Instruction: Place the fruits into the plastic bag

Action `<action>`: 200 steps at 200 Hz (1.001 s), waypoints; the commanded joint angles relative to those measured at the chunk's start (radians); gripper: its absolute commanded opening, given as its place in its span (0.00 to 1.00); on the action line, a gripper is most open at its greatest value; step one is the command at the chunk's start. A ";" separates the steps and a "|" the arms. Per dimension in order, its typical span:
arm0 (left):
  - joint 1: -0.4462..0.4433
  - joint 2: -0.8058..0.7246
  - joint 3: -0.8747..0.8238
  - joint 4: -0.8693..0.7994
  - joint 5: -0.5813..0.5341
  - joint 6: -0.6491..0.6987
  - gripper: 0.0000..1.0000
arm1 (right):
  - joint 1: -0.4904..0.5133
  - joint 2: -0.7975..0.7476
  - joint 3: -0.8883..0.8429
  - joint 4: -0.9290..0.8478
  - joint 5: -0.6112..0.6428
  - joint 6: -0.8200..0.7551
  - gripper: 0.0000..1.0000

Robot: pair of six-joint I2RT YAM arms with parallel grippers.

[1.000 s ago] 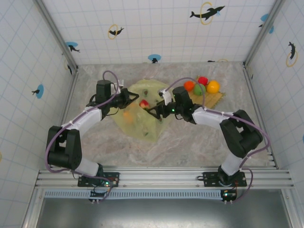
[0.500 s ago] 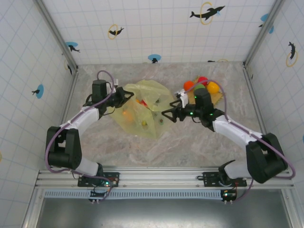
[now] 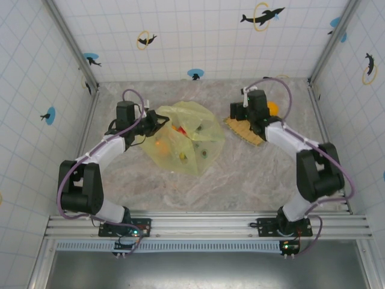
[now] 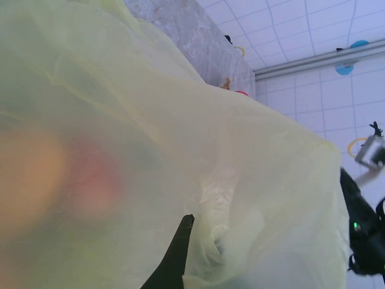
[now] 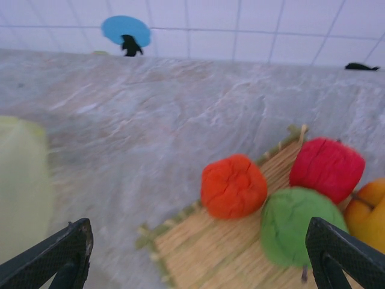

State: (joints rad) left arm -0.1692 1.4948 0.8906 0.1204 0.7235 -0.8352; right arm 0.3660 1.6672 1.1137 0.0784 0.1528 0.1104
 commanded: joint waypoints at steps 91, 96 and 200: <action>0.006 -0.010 -0.011 -0.005 0.004 0.020 0.00 | -0.007 0.474 0.558 -0.374 0.148 -0.134 0.93; 0.006 -0.010 -0.009 -0.004 0.003 0.021 0.00 | -0.008 0.484 0.569 -0.380 0.144 -0.135 0.93; 0.006 -0.016 -0.006 0.000 0.011 0.016 0.00 | -0.025 0.657 0.757 -0.532 0.140 -0.150 0.82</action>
State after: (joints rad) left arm -0.1692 1.4940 0.8906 0.1200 0.7242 -0.8352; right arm 0.3511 2.2818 1.8141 -0.3985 0.2901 -0.0303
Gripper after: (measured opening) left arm 0.042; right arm 0.830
